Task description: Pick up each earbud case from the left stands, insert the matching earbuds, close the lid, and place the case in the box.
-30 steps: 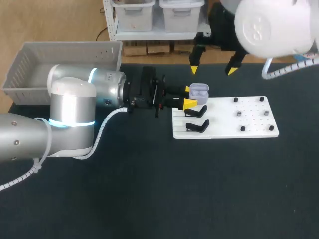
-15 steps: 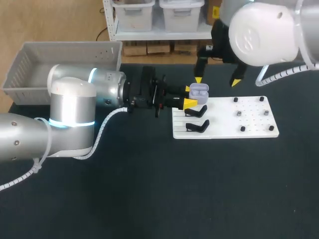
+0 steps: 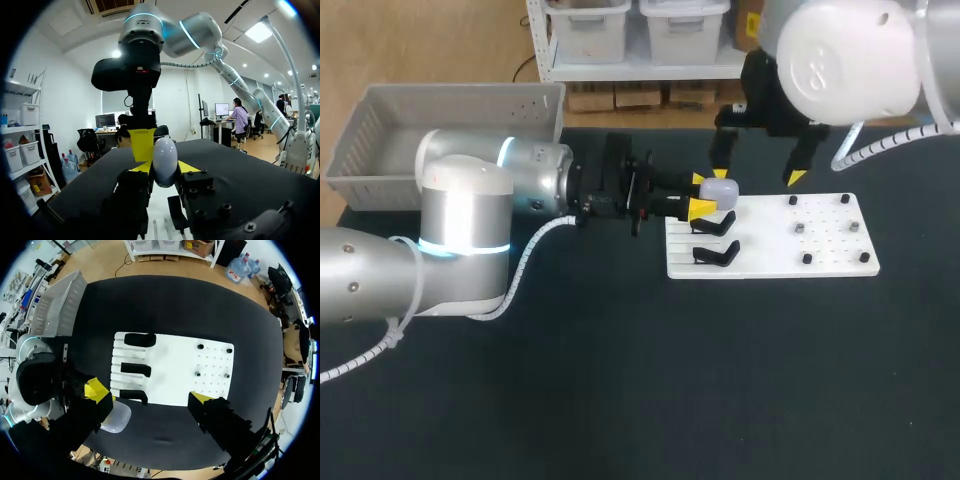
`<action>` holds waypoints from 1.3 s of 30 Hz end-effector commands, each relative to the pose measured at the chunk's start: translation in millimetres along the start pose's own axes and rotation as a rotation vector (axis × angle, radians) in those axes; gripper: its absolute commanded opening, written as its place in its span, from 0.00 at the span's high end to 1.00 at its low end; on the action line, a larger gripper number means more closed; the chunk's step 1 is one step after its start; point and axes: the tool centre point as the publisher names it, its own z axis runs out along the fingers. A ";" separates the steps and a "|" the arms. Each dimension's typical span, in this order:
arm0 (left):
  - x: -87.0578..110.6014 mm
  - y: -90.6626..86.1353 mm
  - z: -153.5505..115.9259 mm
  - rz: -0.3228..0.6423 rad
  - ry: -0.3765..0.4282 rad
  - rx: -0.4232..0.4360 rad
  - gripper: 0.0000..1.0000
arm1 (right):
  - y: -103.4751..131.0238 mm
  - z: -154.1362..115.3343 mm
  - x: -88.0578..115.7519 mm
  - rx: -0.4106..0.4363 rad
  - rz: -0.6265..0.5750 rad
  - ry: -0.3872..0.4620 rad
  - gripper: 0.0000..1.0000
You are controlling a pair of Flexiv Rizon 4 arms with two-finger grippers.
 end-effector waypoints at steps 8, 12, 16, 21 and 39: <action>-0.2 -0.2 -0.7 0.002 0.001 -0.005 1.00 | -13.3 -43.3 22.2 0.051 0.029 -0.240 0.00; -0.2 -0.2 -0.7 0.002 0.001 -0.005 1.00 | -6.9 -66.9 47.2 0.089 -0.042 -0.331 0.00; -0.9 -1.1 -7.5 -0.086 0.070 -0.048 1.00 | -3.4 -77.4 64.4 0.066 -0.087 -0.349 0.00; -10.2 -7.3 -27.4 -0.185 0.049 -0.162 1.00 | -5.3 -83.6 73.3 0.033 -0.083 -0.366 0.00; -70.7 33.1 -180.2 0.039 0.194 -0.730 1.00 | -7.3 -84.1 74.2 0.022 -0.075 -0.368 0.00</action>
